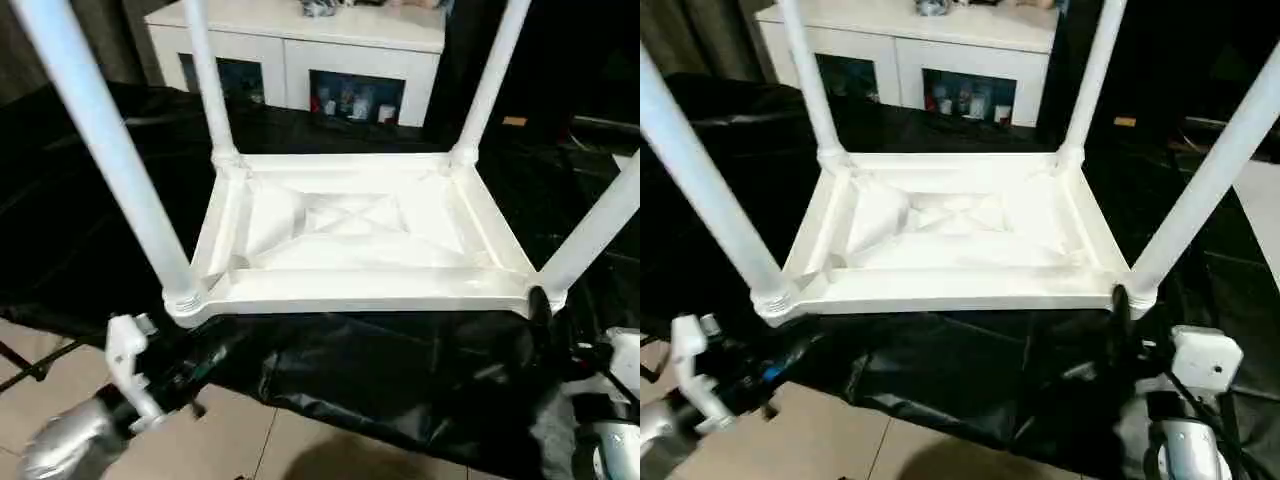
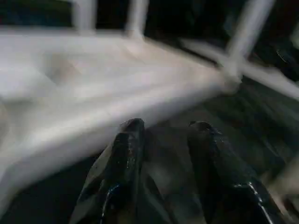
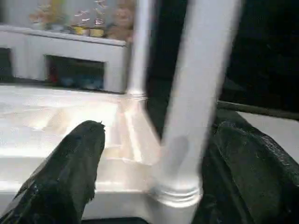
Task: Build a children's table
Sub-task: Move table base
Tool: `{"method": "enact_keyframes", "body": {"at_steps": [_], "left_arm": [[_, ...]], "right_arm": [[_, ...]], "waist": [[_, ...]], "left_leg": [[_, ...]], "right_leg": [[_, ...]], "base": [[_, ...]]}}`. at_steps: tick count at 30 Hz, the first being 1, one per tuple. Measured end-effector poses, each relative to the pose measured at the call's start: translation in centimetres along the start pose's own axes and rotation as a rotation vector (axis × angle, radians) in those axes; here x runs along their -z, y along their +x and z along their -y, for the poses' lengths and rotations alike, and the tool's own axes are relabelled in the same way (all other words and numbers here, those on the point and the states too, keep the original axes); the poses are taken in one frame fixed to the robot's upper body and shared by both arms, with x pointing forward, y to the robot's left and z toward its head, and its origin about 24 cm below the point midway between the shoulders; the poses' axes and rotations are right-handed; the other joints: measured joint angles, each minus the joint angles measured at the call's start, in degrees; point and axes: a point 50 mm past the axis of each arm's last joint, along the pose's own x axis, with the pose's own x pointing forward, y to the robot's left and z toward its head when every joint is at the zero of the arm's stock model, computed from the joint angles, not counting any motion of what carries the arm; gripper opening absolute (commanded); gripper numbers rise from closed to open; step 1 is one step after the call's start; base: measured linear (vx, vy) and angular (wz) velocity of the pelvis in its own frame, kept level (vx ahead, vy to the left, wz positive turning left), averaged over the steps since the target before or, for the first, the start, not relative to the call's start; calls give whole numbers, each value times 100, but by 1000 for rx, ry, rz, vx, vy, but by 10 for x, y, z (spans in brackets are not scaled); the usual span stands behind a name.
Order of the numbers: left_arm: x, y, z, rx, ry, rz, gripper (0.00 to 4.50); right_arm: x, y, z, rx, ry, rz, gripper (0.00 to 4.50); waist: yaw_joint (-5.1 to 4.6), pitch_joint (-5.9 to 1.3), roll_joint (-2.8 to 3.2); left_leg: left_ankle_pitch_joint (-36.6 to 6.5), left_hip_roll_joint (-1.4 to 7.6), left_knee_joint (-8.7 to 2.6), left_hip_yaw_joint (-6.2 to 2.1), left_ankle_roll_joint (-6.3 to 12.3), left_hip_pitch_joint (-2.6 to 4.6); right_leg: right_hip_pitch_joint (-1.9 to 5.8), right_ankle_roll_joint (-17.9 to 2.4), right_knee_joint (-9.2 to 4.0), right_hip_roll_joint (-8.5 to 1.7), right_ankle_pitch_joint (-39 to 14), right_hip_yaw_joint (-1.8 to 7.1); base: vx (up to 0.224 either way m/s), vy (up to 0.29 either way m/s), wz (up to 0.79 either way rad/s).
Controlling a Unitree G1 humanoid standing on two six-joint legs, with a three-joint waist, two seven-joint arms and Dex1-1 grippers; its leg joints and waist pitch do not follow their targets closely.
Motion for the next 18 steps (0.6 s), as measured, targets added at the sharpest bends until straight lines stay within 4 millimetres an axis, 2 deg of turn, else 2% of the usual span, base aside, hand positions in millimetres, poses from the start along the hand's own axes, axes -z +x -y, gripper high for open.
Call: {"method": "enact_keyframes", "body": {"at_steps": [2, 4, 7, 9, 12, 18], "left_arm": [[4, -10, 1, 2, -23, -34, 180], [4, -12, 0, 1, -26, -43, 180], [-4, -17, -13, -72, 19, -9, 180], [-17, -18, -31, -171, 69, 58, 180], [-26, -22, -42, -241, 89, 114, 180], [-14, -30, -45, -280, 61, 82, 180]], "right_arm": [[7, -6, -2, -30, -18, -42, 416], [13, -5, -7, -79, -34, -87, 416], [24, 0, -19, -154, -57, -175, 416], [27, 10, -30, -205, -39, -206, 416], [25, 26, -38, -234, -38, -220, 416], [37, 53, -42, -204, -59, -335, 416]], "waist": [[-4, 29, -41], [-13, 39, -48], [-30, 50, -40], [-40, 69, -49], [-79, 76, -52], [-172, 76, -85]], "left_leg": [[0, -1, 0, -3, 0, 15], [-1, 1, -10, -22, 1, 33], [-1, -1, -15, -99, 1, 38], [-1, -7, -14, -110, 1, 41], [-1, -15, -12, -111, 1, 78], [0, -15, -10, -113, 1, 78]], "right_leg": [[-6, 4, -14, 5, -2, 5], [8, 4, -68, 23, -2, 2], [50, 4, -170, 70, -2, -8], [84, 4, -186, 69, -2, -16], [103, 3, -192, 63, -3, -11], [85, 2, -190, 65, -2, -10]], "base": [[0, 0, 0], [0, 0, 0], [0, 0, 0], [0, 0, 0], [0, 0, 0], [0, 0, 0]]}}
